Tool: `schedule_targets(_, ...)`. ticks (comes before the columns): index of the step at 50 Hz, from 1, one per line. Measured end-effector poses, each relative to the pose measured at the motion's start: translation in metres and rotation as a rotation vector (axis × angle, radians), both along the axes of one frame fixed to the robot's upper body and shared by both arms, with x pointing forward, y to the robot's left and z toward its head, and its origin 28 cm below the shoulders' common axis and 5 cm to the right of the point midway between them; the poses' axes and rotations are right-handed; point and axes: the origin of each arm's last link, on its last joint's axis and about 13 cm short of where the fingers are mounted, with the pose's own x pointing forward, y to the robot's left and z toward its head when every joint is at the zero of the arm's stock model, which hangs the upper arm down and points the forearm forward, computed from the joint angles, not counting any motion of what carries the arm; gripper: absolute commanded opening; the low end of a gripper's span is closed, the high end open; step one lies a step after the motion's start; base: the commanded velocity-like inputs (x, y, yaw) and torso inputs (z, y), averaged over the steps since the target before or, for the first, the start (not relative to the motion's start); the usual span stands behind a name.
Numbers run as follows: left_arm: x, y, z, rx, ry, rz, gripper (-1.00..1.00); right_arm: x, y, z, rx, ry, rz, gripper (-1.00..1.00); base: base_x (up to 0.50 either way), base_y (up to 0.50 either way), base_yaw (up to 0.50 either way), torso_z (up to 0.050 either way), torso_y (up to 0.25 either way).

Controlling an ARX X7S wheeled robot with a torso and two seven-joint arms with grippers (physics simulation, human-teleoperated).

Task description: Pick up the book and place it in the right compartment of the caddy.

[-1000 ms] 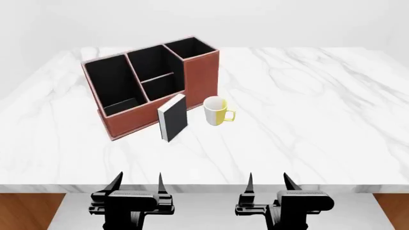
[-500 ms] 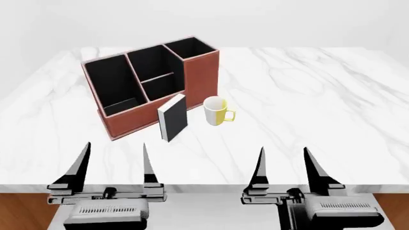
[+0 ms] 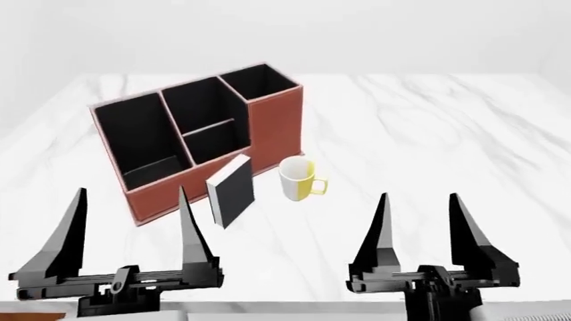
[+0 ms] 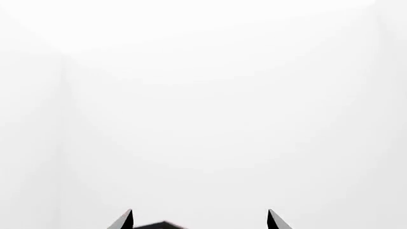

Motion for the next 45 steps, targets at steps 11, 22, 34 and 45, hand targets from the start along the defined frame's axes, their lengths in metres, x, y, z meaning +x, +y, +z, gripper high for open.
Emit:
schedule_targets(11, -0.0013, -0.0007, 0.0013, -0.002, -0.005, -0.006, 1.00, -0.0017, 0.0003, 0.0016, 0.003, -0.011, 0.012, 1.00, 0.50, -0.08, 0.00, 0.000, 0.000)
schedule_targets(22, -0.0019, -0.0011, 0.0015, -0.004, -0.003, -0.011, 1.00, -0.0018, 0.0007, 0.0010, 0.000, -0.013, 0.019, 1.00, 0.50, -0.08, 0.00, 0.000, 0.000)
schedule_targets(34, -0.0018, -0.0014, 0.0005, -0.004, 0.005, -0.013, 1.00, -0.0021, 0.0011, -0.0004, -0.008, -0.012, 0.025, 1.00, 0.50, -0.08, 0.00, 0.000, 0.001)
schedule_targets(45, -0.0003, -0.0013, -0.0017, -0.004, 0.019, -0.010, 1.00, -0.0024, 0.0023, -0.0030, -0.029, -0.003, 0.035, 1.00, 0.36, -0.04, 0.00, 0.000, 0.001)
